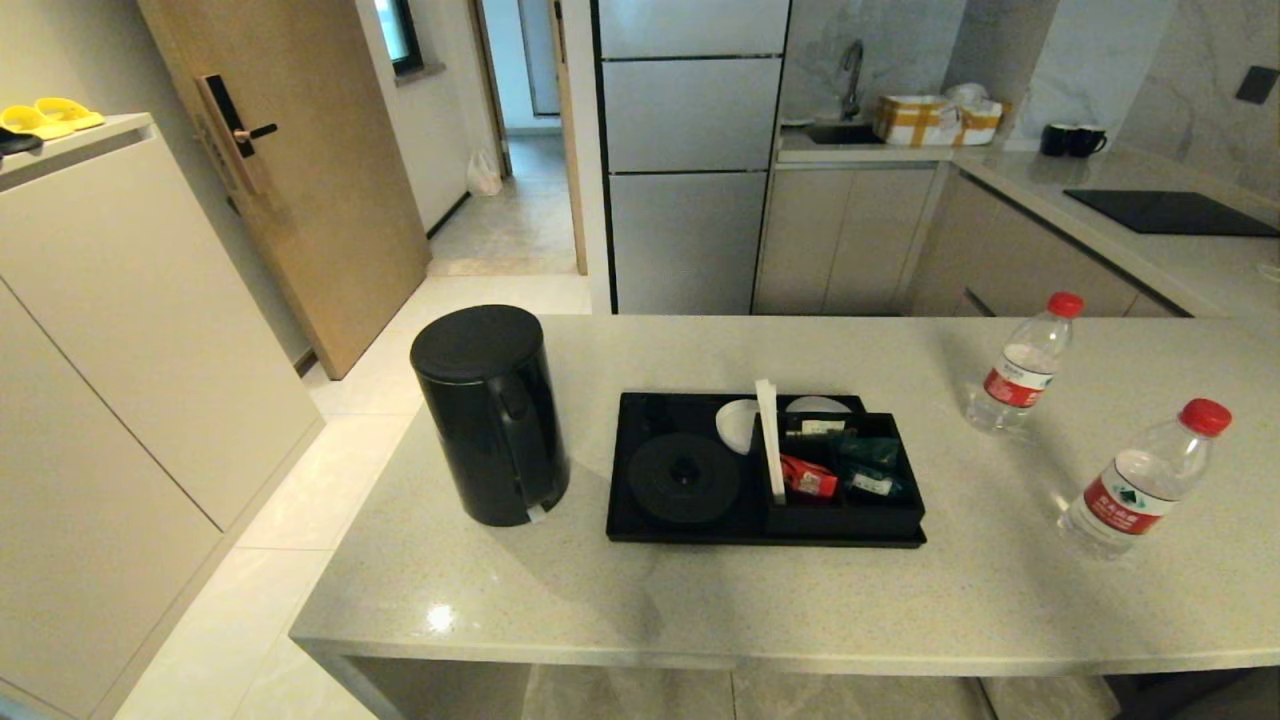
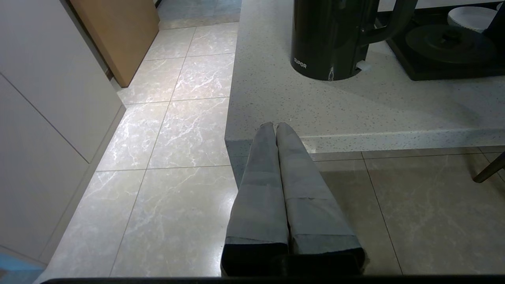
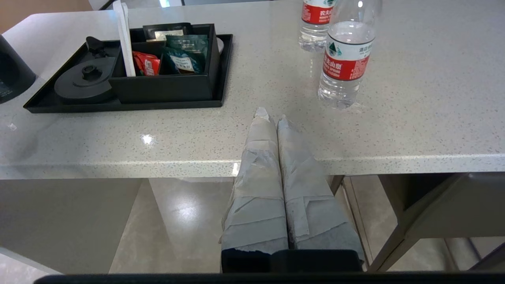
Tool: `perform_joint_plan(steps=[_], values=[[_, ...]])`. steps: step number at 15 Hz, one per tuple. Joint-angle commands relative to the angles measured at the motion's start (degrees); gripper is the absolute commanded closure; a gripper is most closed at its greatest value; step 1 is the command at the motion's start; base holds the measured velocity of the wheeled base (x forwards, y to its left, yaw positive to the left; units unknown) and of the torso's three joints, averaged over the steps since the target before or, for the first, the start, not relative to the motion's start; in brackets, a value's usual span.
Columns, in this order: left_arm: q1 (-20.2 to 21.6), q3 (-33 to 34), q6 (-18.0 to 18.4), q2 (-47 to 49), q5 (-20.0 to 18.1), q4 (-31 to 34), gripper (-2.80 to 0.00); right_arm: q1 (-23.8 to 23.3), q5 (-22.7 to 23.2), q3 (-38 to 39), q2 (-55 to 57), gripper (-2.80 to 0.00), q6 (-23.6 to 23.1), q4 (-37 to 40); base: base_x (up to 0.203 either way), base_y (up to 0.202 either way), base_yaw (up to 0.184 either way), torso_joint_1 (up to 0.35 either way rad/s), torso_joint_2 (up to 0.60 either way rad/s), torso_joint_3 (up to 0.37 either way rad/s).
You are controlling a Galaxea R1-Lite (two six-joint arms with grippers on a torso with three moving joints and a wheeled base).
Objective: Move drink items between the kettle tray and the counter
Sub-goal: Return the bottled water to its original position
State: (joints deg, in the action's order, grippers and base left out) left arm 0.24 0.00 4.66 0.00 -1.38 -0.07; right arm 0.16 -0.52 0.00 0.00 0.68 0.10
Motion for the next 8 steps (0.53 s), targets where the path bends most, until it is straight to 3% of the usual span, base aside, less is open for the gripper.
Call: perform_joint_plan(steps=[1, 8], values=[[0.0, 0.0, 0.0, 0.0, 0.1, 0.0, 0.00, 0.0, 0.0, 0.0, 0.1, 0.00, 0.0, 0.0, 0.000, 0.000, 0.000, 0.000, 0.00, 0.000], [0.0, 0.0, 0.0, 0.0, 0.0, 0.0, 0.00, 0.0, 0.1, 0.0, 0.1, 0.00, -0.2, -0.1, 0.000, 0.000, 0.000, 0.000, 0.00, 0.000]])
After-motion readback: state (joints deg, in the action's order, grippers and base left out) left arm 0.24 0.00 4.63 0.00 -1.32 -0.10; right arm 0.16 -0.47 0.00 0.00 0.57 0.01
